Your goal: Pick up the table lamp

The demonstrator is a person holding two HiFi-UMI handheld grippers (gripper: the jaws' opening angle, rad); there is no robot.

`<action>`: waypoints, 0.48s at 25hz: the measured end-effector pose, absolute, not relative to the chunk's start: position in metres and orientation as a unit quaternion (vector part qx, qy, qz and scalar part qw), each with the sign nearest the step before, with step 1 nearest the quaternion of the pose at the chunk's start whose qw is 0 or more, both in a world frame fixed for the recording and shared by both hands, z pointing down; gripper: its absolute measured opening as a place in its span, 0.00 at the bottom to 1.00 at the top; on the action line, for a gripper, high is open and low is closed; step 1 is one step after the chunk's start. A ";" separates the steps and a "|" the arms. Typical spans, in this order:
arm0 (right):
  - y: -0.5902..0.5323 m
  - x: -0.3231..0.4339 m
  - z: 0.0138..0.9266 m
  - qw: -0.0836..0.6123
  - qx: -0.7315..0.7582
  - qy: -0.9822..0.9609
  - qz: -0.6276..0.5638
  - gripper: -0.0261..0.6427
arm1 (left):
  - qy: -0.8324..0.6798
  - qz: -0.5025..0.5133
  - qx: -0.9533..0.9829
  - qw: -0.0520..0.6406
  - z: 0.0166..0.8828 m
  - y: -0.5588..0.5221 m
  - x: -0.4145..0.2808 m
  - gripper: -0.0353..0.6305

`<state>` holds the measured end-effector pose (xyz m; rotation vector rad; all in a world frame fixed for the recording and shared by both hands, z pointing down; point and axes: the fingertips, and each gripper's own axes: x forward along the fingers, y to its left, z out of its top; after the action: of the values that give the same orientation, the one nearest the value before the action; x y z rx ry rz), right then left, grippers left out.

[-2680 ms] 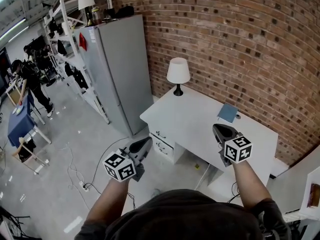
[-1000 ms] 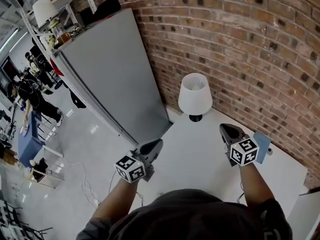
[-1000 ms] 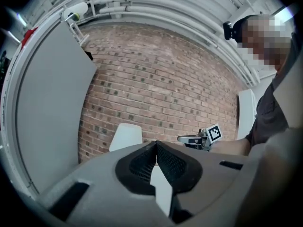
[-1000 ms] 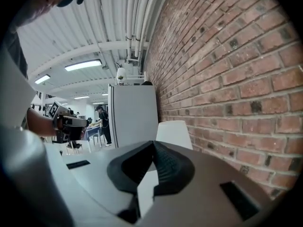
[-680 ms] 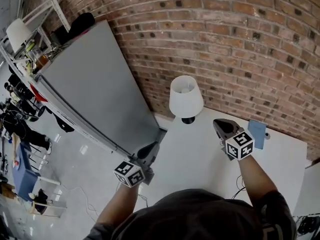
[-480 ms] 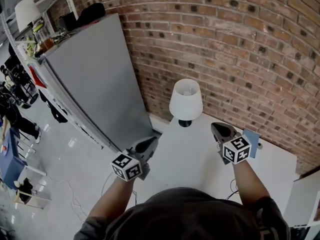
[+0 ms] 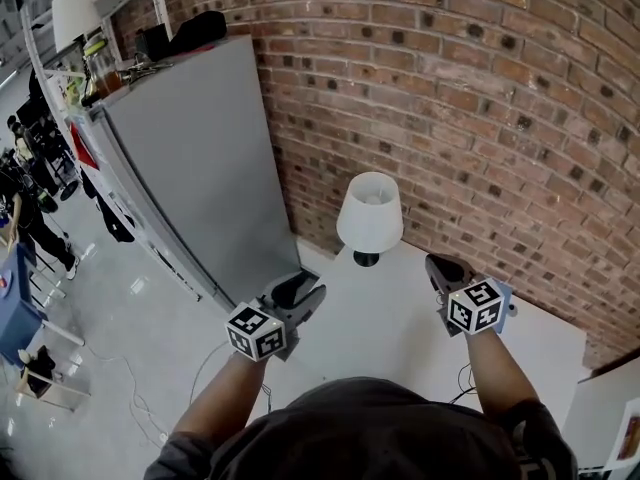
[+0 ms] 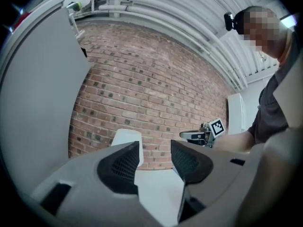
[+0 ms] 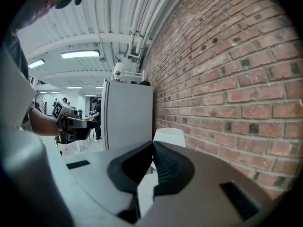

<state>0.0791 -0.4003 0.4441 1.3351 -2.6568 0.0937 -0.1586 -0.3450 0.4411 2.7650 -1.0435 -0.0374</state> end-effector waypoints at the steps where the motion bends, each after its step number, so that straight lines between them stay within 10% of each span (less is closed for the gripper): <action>1: -0.401 0.081 0.444 0.082 0.448 -0.890 0.032 0.03 | -0.350 -0.006 0.933 0.089 0.445 -0.347 -0.155 0.34; 12: -0.427 0.107 0.471 0.083 0.464 -0.881 0.051 0.03 | -0.345 0.023 0.934 0.086 0.515 -0.405 -0.121 0.35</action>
<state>0.1066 -0.4271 0.4712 1.3844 -2.6289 0.1531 -0.1207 -0.4053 0.5151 2.7846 -1.0279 0.0684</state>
